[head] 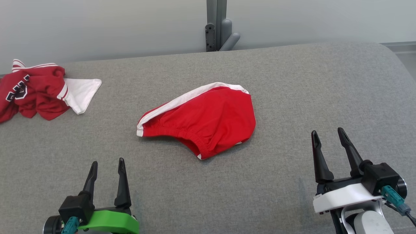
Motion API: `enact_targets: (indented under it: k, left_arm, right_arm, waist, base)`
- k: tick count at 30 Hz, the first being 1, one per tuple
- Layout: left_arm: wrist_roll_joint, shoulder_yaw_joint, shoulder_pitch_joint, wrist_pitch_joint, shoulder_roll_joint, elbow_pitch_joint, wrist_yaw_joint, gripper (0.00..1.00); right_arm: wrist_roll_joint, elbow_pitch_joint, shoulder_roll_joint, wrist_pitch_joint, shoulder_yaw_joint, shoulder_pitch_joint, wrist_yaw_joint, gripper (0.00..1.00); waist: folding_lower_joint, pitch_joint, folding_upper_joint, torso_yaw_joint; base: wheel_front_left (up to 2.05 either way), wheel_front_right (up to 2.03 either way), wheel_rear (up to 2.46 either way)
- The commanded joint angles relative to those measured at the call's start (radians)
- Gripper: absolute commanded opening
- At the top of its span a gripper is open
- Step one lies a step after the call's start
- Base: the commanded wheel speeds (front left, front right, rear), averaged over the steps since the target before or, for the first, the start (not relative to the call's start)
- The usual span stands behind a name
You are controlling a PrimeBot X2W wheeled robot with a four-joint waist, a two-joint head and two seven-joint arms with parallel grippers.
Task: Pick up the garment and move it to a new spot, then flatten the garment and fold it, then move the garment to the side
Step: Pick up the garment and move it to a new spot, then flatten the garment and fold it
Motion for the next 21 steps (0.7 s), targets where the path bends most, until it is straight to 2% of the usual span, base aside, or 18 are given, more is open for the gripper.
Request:
enact_targets:
  k: [1,21]
  left_arm:
    - [0.006,0.005,0.009,0.000,0.001,0.001,0.003,1.00]
    - [-0.004,-0.012,-0.017,0.000,0.001,0.020,0.005,1.00]
  right_arm:
    - [0.009,0.000,-0.002,-0.003,0.001,0.005,0.000,1.00]
    - [0.006,-0.001,-0.002,-0.003,-0.002,-0.010,0.000,1.00]
  waist:
    - [0.0000,0.000,0.0014,0.000]
    - [0.0000,0.017,0.0014,-0.001]
  base:
    - [0.00,0.00,0.00]
    - [0.00,0.00,0.00]
